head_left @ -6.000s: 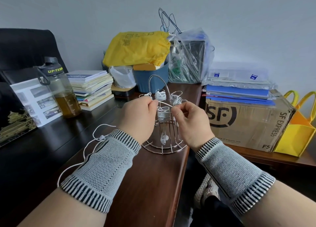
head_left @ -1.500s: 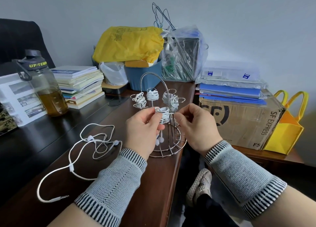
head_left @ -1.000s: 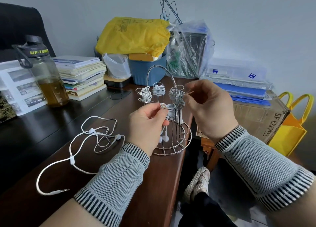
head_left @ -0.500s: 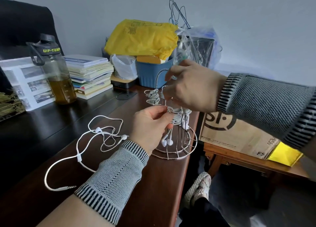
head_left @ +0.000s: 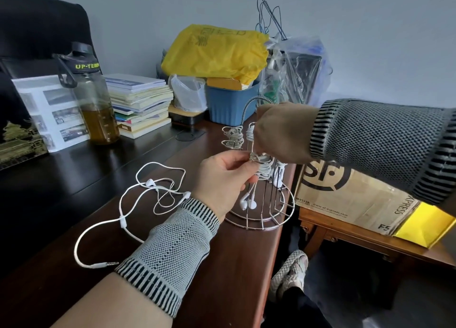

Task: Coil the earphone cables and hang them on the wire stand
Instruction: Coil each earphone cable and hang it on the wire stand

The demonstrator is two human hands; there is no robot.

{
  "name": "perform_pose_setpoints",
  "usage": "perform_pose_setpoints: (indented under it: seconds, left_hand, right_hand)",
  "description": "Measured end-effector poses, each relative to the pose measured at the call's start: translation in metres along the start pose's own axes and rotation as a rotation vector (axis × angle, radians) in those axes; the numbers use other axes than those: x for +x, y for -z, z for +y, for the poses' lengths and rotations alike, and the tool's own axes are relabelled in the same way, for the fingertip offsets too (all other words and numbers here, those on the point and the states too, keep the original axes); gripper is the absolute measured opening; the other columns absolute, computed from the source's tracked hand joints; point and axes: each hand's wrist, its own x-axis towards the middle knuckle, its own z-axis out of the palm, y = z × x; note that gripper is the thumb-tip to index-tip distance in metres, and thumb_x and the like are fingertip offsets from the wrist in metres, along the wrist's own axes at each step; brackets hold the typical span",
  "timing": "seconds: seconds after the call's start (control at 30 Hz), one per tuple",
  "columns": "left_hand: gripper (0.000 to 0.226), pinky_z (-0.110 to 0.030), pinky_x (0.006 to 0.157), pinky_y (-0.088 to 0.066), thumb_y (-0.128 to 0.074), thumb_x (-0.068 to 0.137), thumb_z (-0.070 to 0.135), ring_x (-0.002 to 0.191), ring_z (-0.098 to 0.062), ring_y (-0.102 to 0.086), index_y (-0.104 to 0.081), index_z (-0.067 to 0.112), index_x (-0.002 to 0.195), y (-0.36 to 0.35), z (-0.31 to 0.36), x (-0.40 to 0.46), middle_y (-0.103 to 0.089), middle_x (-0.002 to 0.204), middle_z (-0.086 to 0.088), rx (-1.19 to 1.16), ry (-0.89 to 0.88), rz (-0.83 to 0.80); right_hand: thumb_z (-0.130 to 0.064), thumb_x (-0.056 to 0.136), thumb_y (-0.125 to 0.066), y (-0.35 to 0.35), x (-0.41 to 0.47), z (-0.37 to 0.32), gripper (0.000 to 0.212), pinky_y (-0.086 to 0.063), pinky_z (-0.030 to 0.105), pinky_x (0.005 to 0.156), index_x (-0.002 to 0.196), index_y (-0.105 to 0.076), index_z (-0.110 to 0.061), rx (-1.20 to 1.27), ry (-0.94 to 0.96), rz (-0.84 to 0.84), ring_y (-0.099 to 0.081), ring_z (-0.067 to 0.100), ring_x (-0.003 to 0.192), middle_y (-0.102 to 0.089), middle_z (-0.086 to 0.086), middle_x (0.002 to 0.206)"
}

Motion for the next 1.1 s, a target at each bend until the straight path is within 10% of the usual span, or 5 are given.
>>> perform_pose_setpoints:
  seconds: [0.43,0.57,0.87,0.97,1.1]
  left_hand:
    - [0.018,-0.011,0.048,-0.043,-0.069,0.085,0.0,0.054,0.0,-0.06,-0.07,0.018,0.085,-0.003,0.002,-0.003,-0.071,0.072,0.006,-0.031,-0.033,-0.004]
    - [0.019,-0.009,0.05,-0.042,-0.068,0.085,0.0,0.053,0.001,-0.057,-0.07,0.018,0.086,-0.003,0.002,-0.004,-0.071,0.074,0.006,-0.041,-0.026,-0.004]
    - [0.018,-0.01,0.046,-0.04,-0.068,0.085,-0.002,0.05,-0.001,-0.056,-0.071,0.016,0.087,-0.004,0.001,-0.003,-0.072,0.073,0.005,-0.073,0.019,0.004]
    - [0.015,-0.013,0.042,-0.039,-0.07,0.084,0.001,0.05,-0.003,-0.057,-0.071,0.014,0.09,-0.004,0.001,-0.002,-0.071,0.074,0.001,-0.06,0.047,0.023]
    - [0.013,-0.014,0.042,-0.039,-0.071,0.084,0.003,0.051,-0.003,-0.058,-0.071,0.014,0.089,-0.005,0.002,0.0,-0.07,0.073,0.0,-0.061,0.088,0.026]
  right_hand:
    - [-0.002,0.084,-0.051,0.011,0.001,-0.002,0.035,-0.051,0.04,0.09,0.055,-0.04,-0.018,0.149,-0.075,-0.07,-0.046,0.02,0.073,-0.037,-0.004,0.055]
    - [-0.011,0.09,-0.055,0.012,0.003,-0.013,0.039,-0.038,0.028,0.059,0.06,-0.031,-0.02,0.115,-0.206,-0.016,-0.032,0.015,0.052,-0.034,-0.001,0.06]
    - [-0.014,0.099,-0.037,0.014,-0.001,-0.012,0.032,-0.043,0.028,0.074,0.12,-0.06,-0.009,-0.032,-0.138,-0.022,-0.038,0.022,0.075,-0.064,0.011,0.113]
    - [-0.018,0.098,-0.044,0.023,0.0,-0.01,0.024,-0.029,0.012,0.045,0.115,-0.062,-0.018,-0.005,-0.146,-0.157,-0.036,0.011,0.056,-0.046,-0.008,0.077]
    - [-0.012,0.097,-0.043,0.025,-0.002,-0.007,0.022,-0.037,0.019,0.071,0.078,-0.052,-0.018,0.01,-0.036,-0.171,-0.048,0.012,0.08,-0.044,-0.008,0.074]
